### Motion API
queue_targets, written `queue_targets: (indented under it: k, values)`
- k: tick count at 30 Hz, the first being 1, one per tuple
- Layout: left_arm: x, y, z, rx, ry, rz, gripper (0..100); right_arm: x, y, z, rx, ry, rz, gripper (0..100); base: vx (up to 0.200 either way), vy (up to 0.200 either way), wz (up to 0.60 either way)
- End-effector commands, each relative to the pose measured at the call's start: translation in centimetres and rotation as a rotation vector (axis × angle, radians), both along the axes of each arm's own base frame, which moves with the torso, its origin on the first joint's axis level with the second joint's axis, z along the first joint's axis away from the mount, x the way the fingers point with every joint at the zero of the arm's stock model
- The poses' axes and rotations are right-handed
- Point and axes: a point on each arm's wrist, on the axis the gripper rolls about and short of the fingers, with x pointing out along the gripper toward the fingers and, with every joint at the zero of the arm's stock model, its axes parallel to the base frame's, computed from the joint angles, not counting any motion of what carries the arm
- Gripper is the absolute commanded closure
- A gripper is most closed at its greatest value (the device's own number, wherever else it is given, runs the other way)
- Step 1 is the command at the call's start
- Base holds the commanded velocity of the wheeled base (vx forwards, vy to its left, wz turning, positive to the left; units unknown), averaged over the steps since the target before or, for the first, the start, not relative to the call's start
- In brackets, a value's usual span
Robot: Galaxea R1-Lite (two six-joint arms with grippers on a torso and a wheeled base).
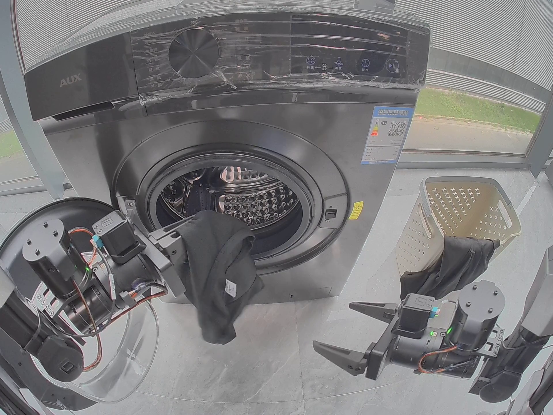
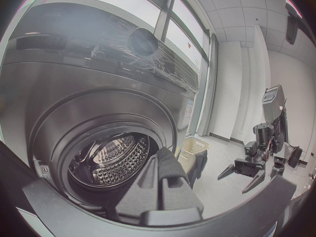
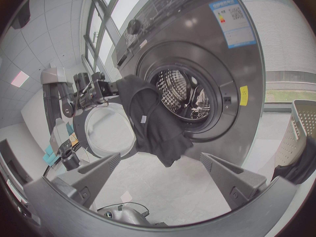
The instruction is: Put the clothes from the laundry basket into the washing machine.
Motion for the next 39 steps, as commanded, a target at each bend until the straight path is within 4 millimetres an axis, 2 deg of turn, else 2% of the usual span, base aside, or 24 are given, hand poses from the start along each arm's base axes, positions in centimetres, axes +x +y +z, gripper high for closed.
queue_targets:
  k: [1,7,12,15,22,28,34,39]
  values:
    - [0.3,-1.7,-0.5,0.003,0.016,-0.027,100,1.0,1.7,-2.1,-0.041,0.035,0.036,0,0.000,0.000,0.00]
    - [-0.2,-2.4,-0.7,0.003,0.026,-0.052,100,2.5,4.1,-1.8,0.004,-0.010,0.060,0,0.000,0.000,0.00]
    - [-0.2,-2.4,-0.6,-0.001,0.022,-0.054,100,4.0,5.9,-0.7,0.072,-0.071,0.101,0,0.000,0.000,0.00]
    - [-0.2,-2.4,-0.5,-0.003,0.019,-0.055,100,5.6,7.2,-2.0,0.068,-0.072,0.108,0,0.000,0.000,0.00]
    - [-0.4,-2.7,-0.4,-0.005,0.017,-0.068,100,6.7,9.2,-3.6,0.070,-0.077,0.125,0,0.000,0.000,0.00]
    - [-0.6,-2.9,-0.3,-0.006,0.015,-0.080,100,8.0,10.1,-5.2,0.065,-0.074,0.114,0,0.000,0.000,0.00]
    - [-0.8,-3.1,-0.3,-0.008,0.012,-0.091,100,10.7,11.8,-6.0,0.099,-0.131,0.089,0,0.000,0.000,0.00]
    - [-0.9,-3.3,-0.2,-0.011,0.009,-0.100,100,11.5,12.3,-7.0,0.096,-0.138,0.082,0,0.000,0.000,0.00]
